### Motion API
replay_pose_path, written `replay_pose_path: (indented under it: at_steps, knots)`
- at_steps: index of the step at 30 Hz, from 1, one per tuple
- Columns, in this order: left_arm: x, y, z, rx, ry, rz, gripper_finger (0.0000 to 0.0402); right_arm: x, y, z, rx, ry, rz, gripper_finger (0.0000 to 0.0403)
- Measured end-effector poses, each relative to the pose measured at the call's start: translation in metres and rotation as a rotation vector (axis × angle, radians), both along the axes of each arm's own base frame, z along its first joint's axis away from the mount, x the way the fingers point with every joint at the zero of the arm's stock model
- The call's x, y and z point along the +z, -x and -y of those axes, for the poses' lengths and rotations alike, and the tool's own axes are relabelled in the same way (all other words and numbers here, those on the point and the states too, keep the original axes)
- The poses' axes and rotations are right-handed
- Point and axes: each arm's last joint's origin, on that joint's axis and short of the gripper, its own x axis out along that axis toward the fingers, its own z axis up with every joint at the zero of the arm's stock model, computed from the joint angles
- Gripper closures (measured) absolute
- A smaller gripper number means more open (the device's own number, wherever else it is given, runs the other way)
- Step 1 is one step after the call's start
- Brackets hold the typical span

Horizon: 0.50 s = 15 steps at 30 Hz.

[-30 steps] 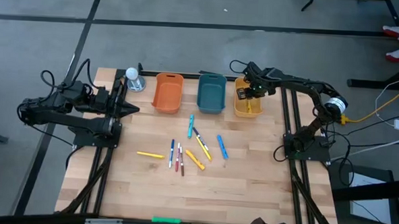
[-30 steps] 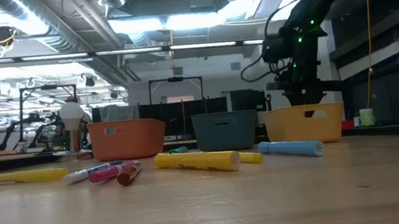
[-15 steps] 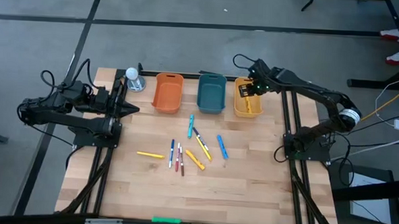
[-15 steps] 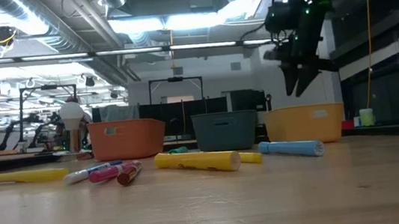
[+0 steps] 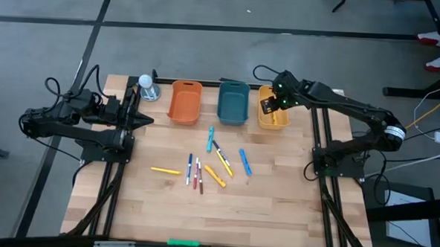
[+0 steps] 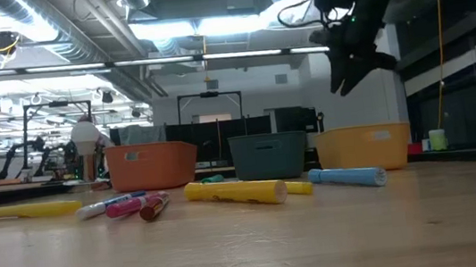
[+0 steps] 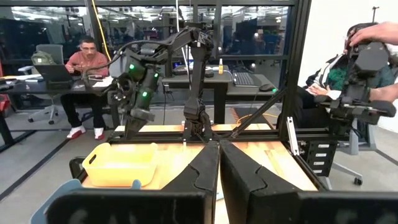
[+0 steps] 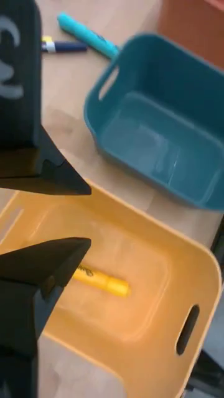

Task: Pick & Place Markers
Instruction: Put the blue highlighter pen into the yellow bin

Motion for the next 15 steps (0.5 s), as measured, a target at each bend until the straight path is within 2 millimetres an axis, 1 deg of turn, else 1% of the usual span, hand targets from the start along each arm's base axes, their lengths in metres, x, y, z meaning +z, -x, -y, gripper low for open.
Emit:
replay_pose_path:
  at_steps: [2,7,15]
  knots:
    - [0.0,0.0,0.0,0.0,0.0,0.0,0.0393,0.006,-0.003,-0.003,0.014,0.013,0.015,0.0283]
    - [0.0,0.0,0.0,0.0,0.0,0.0,0.0392,0.031,-0.011,-0.007,0.052,0.065,0.076,0.0283]
    - [0.0,0.0,0.0,0.0,0.0,0.0,0.0391,0.077,-0.021,-0.018,0.141,0.186,0.17,0.0283]
